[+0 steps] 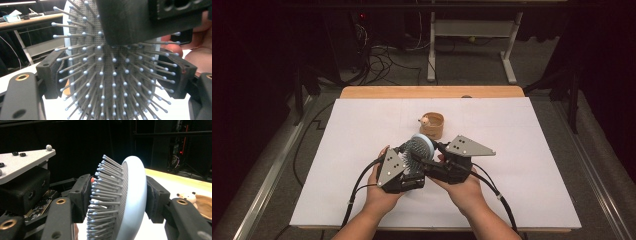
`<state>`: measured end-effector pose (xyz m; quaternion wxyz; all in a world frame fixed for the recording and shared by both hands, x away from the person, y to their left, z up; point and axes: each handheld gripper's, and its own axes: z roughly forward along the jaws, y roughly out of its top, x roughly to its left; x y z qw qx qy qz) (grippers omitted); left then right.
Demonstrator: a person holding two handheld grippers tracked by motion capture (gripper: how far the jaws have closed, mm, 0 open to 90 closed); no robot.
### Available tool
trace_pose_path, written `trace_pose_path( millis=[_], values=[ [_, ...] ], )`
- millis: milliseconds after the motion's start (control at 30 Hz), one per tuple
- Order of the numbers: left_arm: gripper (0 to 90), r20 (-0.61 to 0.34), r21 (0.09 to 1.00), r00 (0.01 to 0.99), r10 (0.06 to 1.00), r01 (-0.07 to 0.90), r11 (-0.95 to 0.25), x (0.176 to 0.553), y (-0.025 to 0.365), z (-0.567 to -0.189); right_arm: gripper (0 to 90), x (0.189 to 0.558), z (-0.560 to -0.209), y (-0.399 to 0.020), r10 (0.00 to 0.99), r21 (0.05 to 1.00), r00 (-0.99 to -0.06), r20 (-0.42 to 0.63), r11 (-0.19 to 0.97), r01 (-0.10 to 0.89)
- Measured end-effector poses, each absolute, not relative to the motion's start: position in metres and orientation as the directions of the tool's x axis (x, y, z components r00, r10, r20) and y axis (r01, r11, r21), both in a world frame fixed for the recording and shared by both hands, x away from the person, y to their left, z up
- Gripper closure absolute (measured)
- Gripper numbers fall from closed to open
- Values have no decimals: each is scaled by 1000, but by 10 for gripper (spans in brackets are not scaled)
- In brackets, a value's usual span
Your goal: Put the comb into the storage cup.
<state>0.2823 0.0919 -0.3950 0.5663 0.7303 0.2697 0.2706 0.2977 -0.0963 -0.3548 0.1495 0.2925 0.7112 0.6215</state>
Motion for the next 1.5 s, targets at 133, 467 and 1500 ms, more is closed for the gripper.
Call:
trace_pose_path(
  millis=[133, 467, 1500],
  values=[
    [205, 93, 972, 705, 703, 88, -217, 282, 91, -395, 492, 298, -354, -98, 602, 969, -782, 162, 51, 240],
    [205, 110, 968, 699, 706, 85, -234, 280, 89, -395, 537, 298, -354, -100, 609, 966, -775, 171, 52, 253],
    [202, 134, 962, 689, 712, 82, -261, 280, 86, -395, 613, 298, -356, -101, 640, 966, -750, 165, 49, 254]
  ],
)
